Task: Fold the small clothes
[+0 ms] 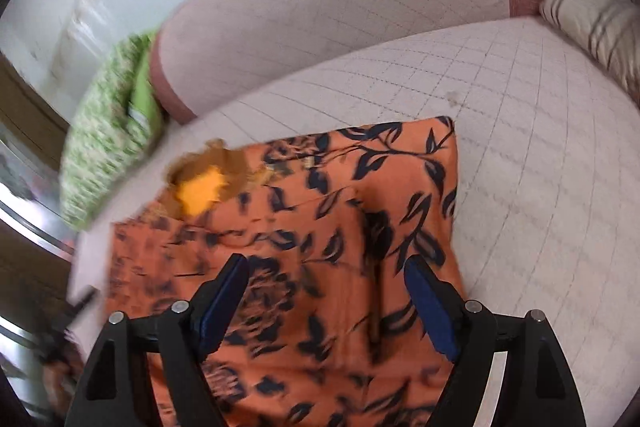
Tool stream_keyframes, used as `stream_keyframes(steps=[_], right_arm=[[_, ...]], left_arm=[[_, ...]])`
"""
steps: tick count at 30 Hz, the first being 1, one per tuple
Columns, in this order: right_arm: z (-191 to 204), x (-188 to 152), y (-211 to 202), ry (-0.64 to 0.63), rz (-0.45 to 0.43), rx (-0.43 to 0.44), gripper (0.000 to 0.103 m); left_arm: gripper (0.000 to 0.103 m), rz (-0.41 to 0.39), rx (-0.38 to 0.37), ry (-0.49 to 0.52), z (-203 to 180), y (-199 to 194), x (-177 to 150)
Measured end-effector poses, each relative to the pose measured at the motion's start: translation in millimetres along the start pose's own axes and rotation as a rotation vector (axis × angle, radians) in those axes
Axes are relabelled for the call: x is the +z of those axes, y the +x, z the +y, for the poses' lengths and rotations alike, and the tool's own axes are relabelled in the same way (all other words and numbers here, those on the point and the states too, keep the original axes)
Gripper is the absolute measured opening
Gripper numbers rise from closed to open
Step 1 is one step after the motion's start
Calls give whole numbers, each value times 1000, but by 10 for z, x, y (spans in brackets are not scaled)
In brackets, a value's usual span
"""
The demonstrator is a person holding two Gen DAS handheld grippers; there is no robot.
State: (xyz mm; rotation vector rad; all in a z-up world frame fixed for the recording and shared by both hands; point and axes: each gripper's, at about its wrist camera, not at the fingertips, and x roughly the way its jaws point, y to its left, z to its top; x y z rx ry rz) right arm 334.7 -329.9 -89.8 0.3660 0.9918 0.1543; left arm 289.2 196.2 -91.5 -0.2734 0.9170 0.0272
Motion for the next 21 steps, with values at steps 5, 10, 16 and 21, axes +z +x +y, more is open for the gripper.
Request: stream_keyframes(steps=[5, 10, 16, 21], right_arm=[[39, -23, 140, -36, 14, -41, 82], [112, 58, 278, -67, 51, -17, 14], [378, 94, -68, -163, -96, -90, 6], [64, -81, 417, -77, 61, -123, 13]], left_arm=[[64, 99, -23, 27, -149, 443, 179], [7, 124, -34, 86, -228, 574, 177], [0, -82, 95, 138, -266, 203, 212], [0, 28, 113, 70, -24, 469, 69]])
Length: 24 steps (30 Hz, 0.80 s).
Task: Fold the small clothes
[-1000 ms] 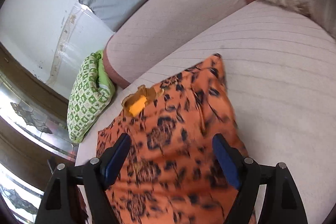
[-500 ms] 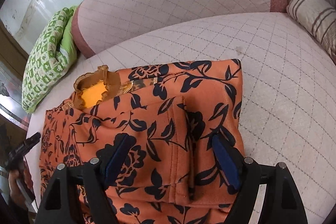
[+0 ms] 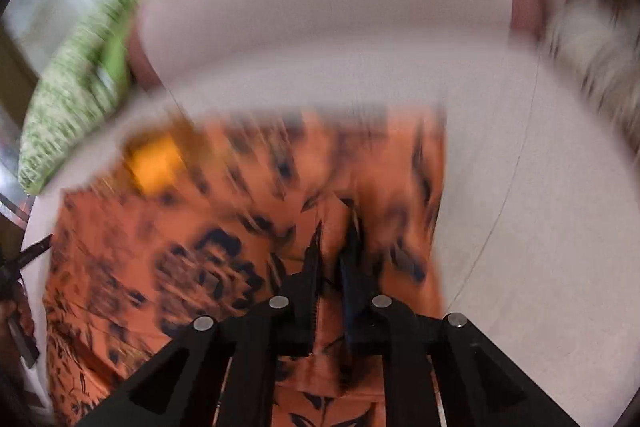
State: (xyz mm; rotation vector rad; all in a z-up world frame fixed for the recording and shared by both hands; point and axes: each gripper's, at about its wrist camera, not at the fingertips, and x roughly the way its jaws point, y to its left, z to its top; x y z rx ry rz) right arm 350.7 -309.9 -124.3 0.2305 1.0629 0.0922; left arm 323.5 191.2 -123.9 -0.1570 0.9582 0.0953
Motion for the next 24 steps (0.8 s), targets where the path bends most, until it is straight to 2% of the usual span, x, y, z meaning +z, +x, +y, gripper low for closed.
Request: stream_keyframes(steps=[1, 3, 5, 7, 9, 11, 12, 13, 14, 15, 16, 18, 20, 22, 24], right_arm=[[-9, -35, -80, 1, -59, 9, 14], [-4, -54, -221, 24, -107, 1, 18], [31, -50, -389, 29, -161, -6, 18], [119, -43, -615, 10, -235, 39, 18], [230, -16, -689, -1, -239, 142, 20], [271, 31, -578, -3, -175, 261, 40], [237, 37, -387, 29, -100, 292, 77], [159, 11, -124, 76, 1, 277, 80], [65, -58, 38, 120, 31, 260, 78], [-6, -95, 15, 151, -13, 288, 77], [-6, -114, -105, 168, -40, 292, 78], [80, -142, -414, 118, -98, 264, 78], [107, -227, -760, 63, -154, 258, 78], [-2, -399, -1045, 68, -166, 257, 78], [-173, -615, -1228, 70, -145, 228, 78]], left_arm=[[3, -13, -32, 6, -19, -78, -11], [12, -51, -78, 22, -80, -266, -24], [36, -97, -107, 53, -205, -462, -52], [38, -127, -146, 88, -343, -600, -113], [38, -113, -175, 128, -517, -579, -172], [41, -53, -145, 132, -579, -407, -223], [44, 17, -116, 122, -577, -220, -257], [47, 89, -71, 106, -552, -35, -304], [47, 67, -79, 80, -503, -15, -330], [47, 47, -75, 68, -478, -93, -331], [51, 44, -40, 60, -468, -213, -329], [52, -12, -75, 53, -425, -464, -373], [66, -43, -111, 47, -372, -765, -490], [74, -49, -153, 41, -280, -1042, -675], [75, -31, -127, 40, -219, -1230, -906]])
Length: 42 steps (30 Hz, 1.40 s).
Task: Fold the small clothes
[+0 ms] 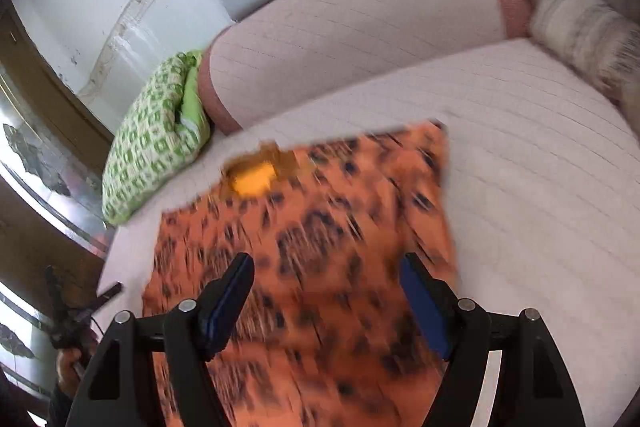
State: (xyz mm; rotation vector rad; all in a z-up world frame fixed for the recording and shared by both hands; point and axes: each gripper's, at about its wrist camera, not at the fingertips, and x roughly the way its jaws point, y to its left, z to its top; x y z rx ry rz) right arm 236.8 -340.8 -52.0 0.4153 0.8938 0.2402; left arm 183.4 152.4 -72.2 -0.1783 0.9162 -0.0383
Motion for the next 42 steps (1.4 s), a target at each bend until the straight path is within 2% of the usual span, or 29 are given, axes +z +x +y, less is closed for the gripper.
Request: stream_keyframes(steps=[5, 7, 10, 14, 17, 19, 21, 28, 30, 32, 34, 36, 38, 39, 40, 42], right_arm=[[-194, -960, -602, 4, 76, -82, 78], [-326, -1351, -812, 41, 109, -109, 78], [-318, -1604, -951, 65, 93, -108, 78], [-33, -1680, -978, 35, 51, -34, 78], [21, -1764, -743, 74, 110, 14, 78], [-46, -1861, -532, 127, 185, 6, 79], [-62, -1912, -529, 122, 146, 19, 83], [-34, -1913, -503, 105, 165, 15, 85], [3, -1925, -491, 85, 163, 8, 87], [37, -1945, -494, 61, 164, 2, 90], [89, -1931, -488, 33, 186, -18, 90], [86, -1892, -610, 58, 185, -24, 90], [22, -1872, -919, 84, 83, -4, 90], [-12, -1874, -1023, 86, 55, -31, 90], [-72, -1885, -1149, 76, 35, -87, 90], [-185, -1929, -1231, 56, 52, -145, 90]], left_arm=[[75, 64, 88, -29, -15, -311, -588], [75, 56, 104, -29, -47, -409, -741], [75, 65, 124, 3, -165, -471, -882], [75, 52, 129, 39, -321, -622, -973], [75, 57, 146, 54, -403, -678, -1025], [75, 66, 158, 55, -427, -682, -1067], [75, 76, 156, 51, -439, -666, -1103], [76, 100, 140, 36, -463, -612, -1261], [85, 125, 123, 19, -430, -525, -1337], [87, 215, 117, -19, -331, -285, -1497], [88, 162, 146, 52, -369, -318, -1582], [88, 159, 114, 80, -418, -439, -1590], [88, 107, 57, 37, -370, -627, -1582], [88, 86, 47, 14, -330, -696, -1586], [88, 73, 41, -11, -278, -751, -1591], [88, 80, 37, -72, -145, -781, -1630]])
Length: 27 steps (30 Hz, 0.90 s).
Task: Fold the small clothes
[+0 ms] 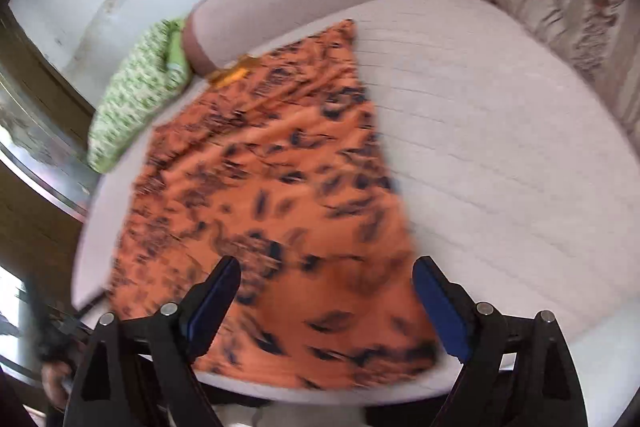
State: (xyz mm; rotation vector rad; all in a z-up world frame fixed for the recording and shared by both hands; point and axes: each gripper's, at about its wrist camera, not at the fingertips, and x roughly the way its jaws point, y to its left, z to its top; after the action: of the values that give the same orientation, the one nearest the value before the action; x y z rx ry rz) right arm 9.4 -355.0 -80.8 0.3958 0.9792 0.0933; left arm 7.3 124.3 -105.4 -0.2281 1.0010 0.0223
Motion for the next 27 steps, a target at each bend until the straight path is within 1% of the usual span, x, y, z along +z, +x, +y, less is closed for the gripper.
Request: stream_keyframes(steps=[2, 4, 5, 6, 7, 8, 10, 11, 13, 15, 16, 17, 18, 19, 20, 21, 22, 23, 24, 25, 27], right_arm=[[-168, -60, 31, 12, 42, -36, 90], [-310, -121, 119, 61, 96, -19, 89], [-344, -151, 170, 74, 120, 3, 88], [-357, -185, 225, 84, 147, 23, 79], [-366, -225, 284, 92, 172, 34, 73], [-350, -250, 279, 78, 161, 20, 67], [-345, -259, 244, 81, 165, 53, 16], [-372, -253, 219, 99, 165, 83, 16], [-408, -244, 171, 111, 157, 97, 16], [-389, -264, 193, 97, 173, 91, 18], [-400, -278, 247, 100, 194, 68, 20], [-382, -271, 281, 107, 190, 58, 20], [-399, -283, 285, 120, 183, 64, 22], [-406, -280, 291, 128, 181, 70, 22], [-424, -285, 299, 138, 178, 80, 22], [-449, -288, 306, 149, 177, 95, 22], [-485, -285, 305, 166, 178, 118, 17], [-534, -278, 298, 192, 182, 148, 10], [-565, -265, 281, 210, 179, 178, 8], [-582, -237, 231, 220, 161, 203, 7], [-582, -170, 57, 241, 112, 232, 7]], left_arm=[[88, 40, 14, -40, 114, 82, -51], [87, 120, 17, -74, 192, 225, -109], [84, 119, 27, -59, 183, 230, -121], [81, 118, 49, -30, 148, 219, -128], [63, 117, 69, -1, 106, 193, -137], [39, 112, 77, 16, 95, 168, -137], [8, 114, 19, 17, 120, 118, -109], [8, 109, 0, 1, 134, 89, -94], [9, 94, 12, 2, 138, 74, -111], [21, 117, 36, 1, 138, 151, -163], [32, 109, 23, 1, 113, 159, -163], [47, 105, 0, 15, 102, 172, -183], [53, 110, -2, 30, 61, 185, -201], [54, 114, 14, 52, 16, 194, -221], [47, 111, 38, 77, -21, 195, -241], [35, 109, 50, 93, -35, 204, -247], [10, 111, 39, 97, -29, 210, -227], [10, 123, -8, 74, 6, 196, -206], [9, 122, -32, 48, 46, 158, -183], [9, 110, -41, 42, 71, 114, -153], [9, 42, -89, -1, 127, -185, -72]])
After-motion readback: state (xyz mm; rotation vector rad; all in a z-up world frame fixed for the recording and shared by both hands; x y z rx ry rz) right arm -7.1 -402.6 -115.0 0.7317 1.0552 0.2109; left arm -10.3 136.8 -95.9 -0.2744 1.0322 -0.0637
